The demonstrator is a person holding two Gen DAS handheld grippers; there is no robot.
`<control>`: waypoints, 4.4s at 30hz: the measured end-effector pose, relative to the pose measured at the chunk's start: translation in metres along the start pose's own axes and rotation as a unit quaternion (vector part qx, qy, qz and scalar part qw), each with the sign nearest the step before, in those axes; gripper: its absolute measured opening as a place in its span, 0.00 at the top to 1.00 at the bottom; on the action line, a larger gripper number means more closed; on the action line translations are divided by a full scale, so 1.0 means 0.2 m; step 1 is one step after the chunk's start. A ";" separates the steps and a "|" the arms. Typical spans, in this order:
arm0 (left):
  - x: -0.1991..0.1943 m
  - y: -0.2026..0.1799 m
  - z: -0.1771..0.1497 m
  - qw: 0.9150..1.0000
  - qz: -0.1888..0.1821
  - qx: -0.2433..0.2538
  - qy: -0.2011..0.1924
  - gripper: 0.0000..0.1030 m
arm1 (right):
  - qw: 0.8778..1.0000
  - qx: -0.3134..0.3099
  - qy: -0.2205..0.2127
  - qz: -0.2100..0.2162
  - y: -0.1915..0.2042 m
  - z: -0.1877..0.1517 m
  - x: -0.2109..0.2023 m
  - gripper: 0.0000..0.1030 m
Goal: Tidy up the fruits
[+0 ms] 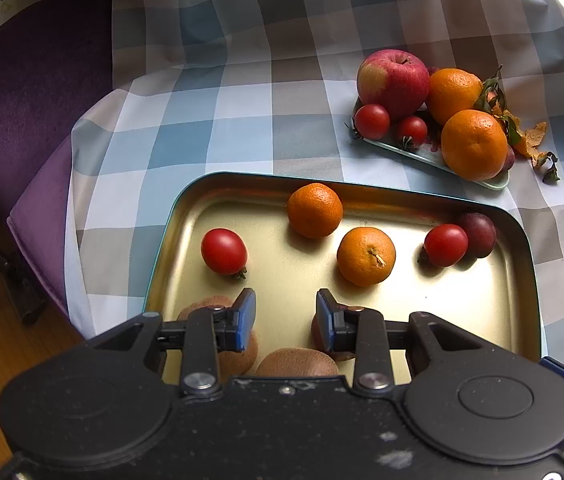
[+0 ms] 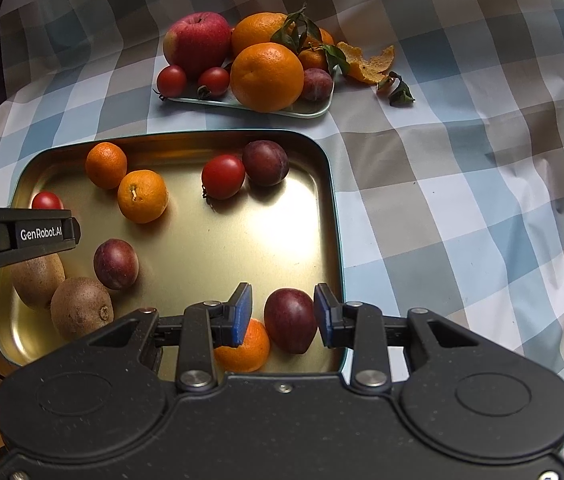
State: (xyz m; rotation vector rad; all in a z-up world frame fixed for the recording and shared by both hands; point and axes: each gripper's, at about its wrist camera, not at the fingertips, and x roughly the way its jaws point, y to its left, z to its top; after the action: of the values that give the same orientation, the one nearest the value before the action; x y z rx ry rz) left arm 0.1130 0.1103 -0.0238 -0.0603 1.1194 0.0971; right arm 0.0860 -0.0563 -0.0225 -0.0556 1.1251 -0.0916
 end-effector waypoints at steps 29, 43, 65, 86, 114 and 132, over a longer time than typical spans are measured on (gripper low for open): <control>-0.08 -0.02 -0.09 1.000 0.009 0.006 -0.009 0.67 | 1.000 0.005 -0.001 -0.005 -0.04 -0.06 -0.12 0.58; -0.31 -0.04 -0.29 1.000 0.001 0.007 -0.019 0.66 | 1.000 0.029 0.006 -0.002 -0.17 -0.18 -0.17 0.58; -0.35 -0.07 -0.45 0.999 0.004 0.021 -0.040 0.62 | 0.999 0.030 -0.021 0.013 -0.17 -0.28 -0.23 0.58; -0.34 -0.05 -0.48 0.999 -0.003 0.017 -0.043 0.62 | 0.999 0.020 -0.029 0.016 -0.14 -0.29 -0.24 0.58; -0.34 -0.04 -0.48 0.999 -0.007 0.018 -0.045 0.62 | 1.000 0.005 -0.021 0.018 -0.09 -0.29 -0.22 0.58; -0.32 -0.04 -0.48 0.999 -0.002 0.016 -0.041 0.62 | 1.000 0.003 -0.016 0.018 -0.09 -0.29 -0.21 0.58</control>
State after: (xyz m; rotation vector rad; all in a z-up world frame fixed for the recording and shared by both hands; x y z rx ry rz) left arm 0.0002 0.0909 -0.0082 -0.0292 1.0381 0.0769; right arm 0.0156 -0.0697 -0.0082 -0.0314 1.0935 -0.0610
